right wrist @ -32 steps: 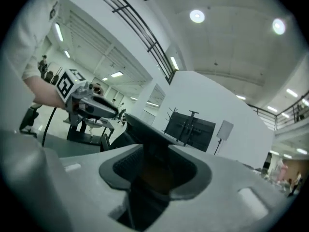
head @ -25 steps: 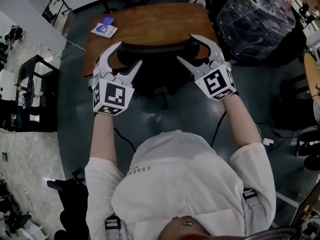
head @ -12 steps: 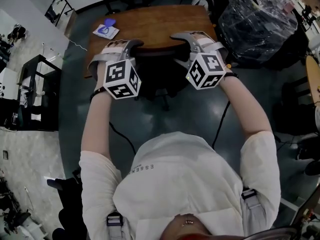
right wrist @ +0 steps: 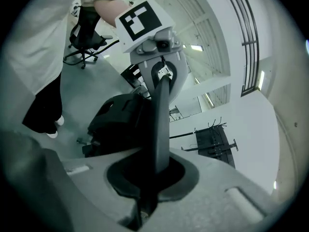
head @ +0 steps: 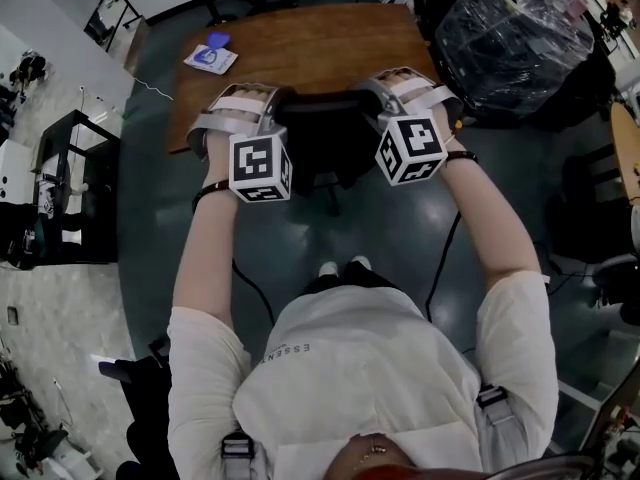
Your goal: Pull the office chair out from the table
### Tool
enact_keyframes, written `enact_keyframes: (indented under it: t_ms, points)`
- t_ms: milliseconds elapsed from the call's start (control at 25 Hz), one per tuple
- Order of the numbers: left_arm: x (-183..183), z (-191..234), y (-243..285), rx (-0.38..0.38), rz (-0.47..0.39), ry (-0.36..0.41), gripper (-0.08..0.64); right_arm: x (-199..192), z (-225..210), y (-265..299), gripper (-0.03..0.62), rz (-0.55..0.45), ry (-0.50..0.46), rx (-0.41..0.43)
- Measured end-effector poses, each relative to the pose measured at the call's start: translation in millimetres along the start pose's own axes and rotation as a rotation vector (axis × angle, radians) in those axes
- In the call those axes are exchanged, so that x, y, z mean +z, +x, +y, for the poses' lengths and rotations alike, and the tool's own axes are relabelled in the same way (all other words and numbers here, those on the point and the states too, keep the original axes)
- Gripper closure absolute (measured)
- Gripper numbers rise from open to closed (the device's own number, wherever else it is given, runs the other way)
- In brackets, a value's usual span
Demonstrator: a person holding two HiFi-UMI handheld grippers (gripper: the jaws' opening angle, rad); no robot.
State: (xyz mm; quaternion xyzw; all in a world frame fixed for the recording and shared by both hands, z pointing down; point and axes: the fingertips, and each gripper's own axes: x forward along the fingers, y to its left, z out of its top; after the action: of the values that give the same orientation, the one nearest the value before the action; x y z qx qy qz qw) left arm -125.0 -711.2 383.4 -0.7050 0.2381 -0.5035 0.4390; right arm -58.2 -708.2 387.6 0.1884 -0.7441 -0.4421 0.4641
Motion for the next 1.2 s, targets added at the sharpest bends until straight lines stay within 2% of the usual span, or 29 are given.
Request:
enact_keyframes:
  t_ms: [320,520,720,920,1200]
  points:
    - [14,-8,-19,0.055,0.014,0.054,0.526,6,11,-21,0.586,0.034,-0.028,-0.022]
    - [30,-19,-37,0.062,0.022,0.041,0.526,13,27,-40,0.591,0.028,-0.034,-0.028]
    - [43,-32,-61,0.078,0.029,0.025,0.525,26,38,-62,0.594,0.006,-0.058,-0.082]
    - [59,-56,-88,0.114,0.050,-0.002,0.514,42,64,-86,0.592,-0.025,-0.052,-0.063]
    - [90,-83,-132,0.114,0.058,-0.009,0.515,64,94,-132,0.591,-0.047,-0.065,-0.077]
